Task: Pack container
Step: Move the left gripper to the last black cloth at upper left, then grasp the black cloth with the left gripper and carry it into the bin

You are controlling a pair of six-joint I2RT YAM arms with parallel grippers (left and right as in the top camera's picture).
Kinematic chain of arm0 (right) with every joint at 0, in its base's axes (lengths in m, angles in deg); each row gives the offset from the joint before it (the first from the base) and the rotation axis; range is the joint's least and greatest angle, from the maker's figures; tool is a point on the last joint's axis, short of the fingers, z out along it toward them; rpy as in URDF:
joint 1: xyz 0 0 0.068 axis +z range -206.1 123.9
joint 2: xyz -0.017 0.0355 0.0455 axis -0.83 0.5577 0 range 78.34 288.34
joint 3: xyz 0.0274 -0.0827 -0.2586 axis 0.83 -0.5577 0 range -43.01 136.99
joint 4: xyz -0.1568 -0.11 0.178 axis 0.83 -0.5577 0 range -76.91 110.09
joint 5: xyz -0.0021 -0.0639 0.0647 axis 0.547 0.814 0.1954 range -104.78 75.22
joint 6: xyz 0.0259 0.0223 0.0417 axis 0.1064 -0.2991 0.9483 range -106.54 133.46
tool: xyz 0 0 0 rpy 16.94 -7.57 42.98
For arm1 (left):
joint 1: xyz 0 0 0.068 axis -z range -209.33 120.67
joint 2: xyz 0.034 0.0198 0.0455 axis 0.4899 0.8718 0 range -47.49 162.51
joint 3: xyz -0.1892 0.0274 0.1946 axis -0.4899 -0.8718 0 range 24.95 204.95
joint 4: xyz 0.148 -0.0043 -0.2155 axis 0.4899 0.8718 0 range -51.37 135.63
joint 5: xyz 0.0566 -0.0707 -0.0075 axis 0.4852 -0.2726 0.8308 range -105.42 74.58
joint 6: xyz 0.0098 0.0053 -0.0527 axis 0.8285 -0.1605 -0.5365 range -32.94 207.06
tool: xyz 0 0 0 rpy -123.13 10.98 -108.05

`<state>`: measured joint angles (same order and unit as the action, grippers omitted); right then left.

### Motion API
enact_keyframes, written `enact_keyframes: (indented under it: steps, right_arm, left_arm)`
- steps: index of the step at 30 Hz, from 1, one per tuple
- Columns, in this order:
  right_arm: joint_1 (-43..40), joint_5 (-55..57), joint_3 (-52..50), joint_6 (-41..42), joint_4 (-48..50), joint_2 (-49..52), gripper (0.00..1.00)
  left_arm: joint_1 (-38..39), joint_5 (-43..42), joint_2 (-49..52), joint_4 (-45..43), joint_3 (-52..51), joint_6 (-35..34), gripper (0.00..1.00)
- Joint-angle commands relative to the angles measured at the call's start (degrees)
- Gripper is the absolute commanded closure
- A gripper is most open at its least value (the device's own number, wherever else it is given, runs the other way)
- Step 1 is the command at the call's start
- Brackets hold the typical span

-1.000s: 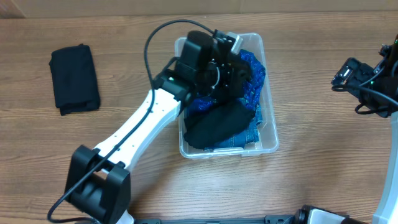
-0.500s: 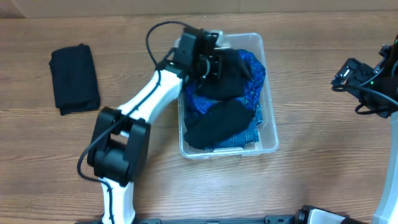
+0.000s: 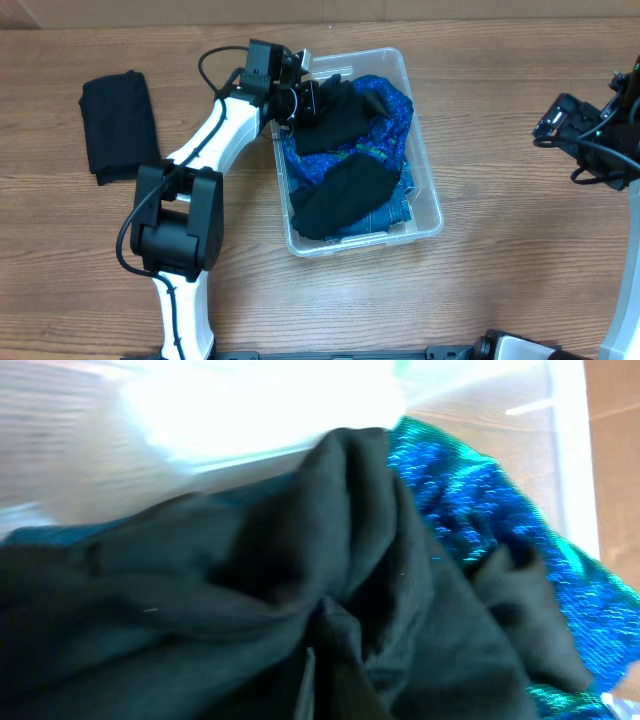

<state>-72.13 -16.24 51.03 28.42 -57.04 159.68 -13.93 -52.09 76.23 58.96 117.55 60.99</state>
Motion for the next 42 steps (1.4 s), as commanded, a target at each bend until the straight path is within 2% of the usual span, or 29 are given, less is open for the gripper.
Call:
enact_keyframes:
  steps: [1, 2, 3, 4, 5, 6, 10, 11, 17, 20, 24, 28, 33, 40, 42]
  right_arm:
    - [0.3, 0.3, 0.1, -0.2, 0.2, 0.0, 0.0]
    - [0.3, 0.3, 0.1, -0.2, 0.2, 0.0, 0.0]
    - [0.3, 0.3, 0.1, -0.2, 0.2, 0.0, 0.0]
    - [0.3, 0.3, 0.1, -0.2, 0.3, 0.0, 0.0]
    - [0.3, 0.3, 0.1, -0.2, 0.3, 0.0, 0.0]
    - [0.3, 0.3, 0.1, -0.2, 0.3, 0.0, 0.0]
    - [0.3, 0.3, 0.1, -0.2, 0.3, 0.0, 0.0]
    - [0.3, 0.3, 0.1, -0.2, 0.3, 0.0, 0.0]
    - [0.3, 0.3, 0.1, -0.2, 0.4, 0.0, 0.0]
    - [0.3, 0.3, 0.1, -0.2, 0.4, 0.0, 0.0]
    - [0.3, 0.3, 0.1, -0.2, 0.3, 0.0, 0.0]
    - [0.3, 0.3, 0.1, -0.2, 0.3, 0.0, 0.0]
    - [0.3, 0.3, 0.1, -0.2, 0.3, 0.0, 0.0]
    - [0.3, 0.3, 0.1, -0.4, 0.3, 0.0, 0.0]
    - [0.3, 0.3, 0.1, -0.4, 0.2, 0.0, 0.0]
  left_arm:
    - [1.1, -5.4, 0.5, 1.6, 6.5, 3.0, 0.55]
    - [1.1, -5.1, -0.3, 2.2, 7.6, 3.8, 0.4]
    - [1.1, -4.3, -1.7, 2.9, 9.0, 5.8, 0.33]
    - [1.1, -1.9, -3.8, 3.8, 10.3, 7.9, 0.19]
    - [1.1, 0.9, -5.7, 4.8, 11.0, 9.7, 0.13]
    - [1.1, 4.6, -8.0, 6.2, 11.6, 11.6, 0.0]
    - [-0.2, 20.2, -16.9, 13.5, 12.2, 13.4, 0.0]
    - [-1.7, 25.2, -20.3, 18.4, 12.2, 13.4, 0.0]
    - [-13.2, 34.9, -27.8, 36.6, 12.2, 13.4, 0.0]
    - [-23.1, 35.1, -27.7, 40.6, 11.9, 13.2, 0.0]
    - [-35.5, 32.7, -25.7, 41.3, 10.6, 13.5, 0.0]
    - [-43.7, 29.4, -21.4, 40.9, 10.5, 15.2, 0.0]
    - [-50.0, 23.7, -13.2, 40.9, 10.5, 21.2, 0.0]
    - [-53.8, 22.3, -2.7, 40.2, 10.5, 22.2, 0.0]
    - [-54.4, 19.0, 0.2, 39.4, 10.5, 25.1, 0.0]
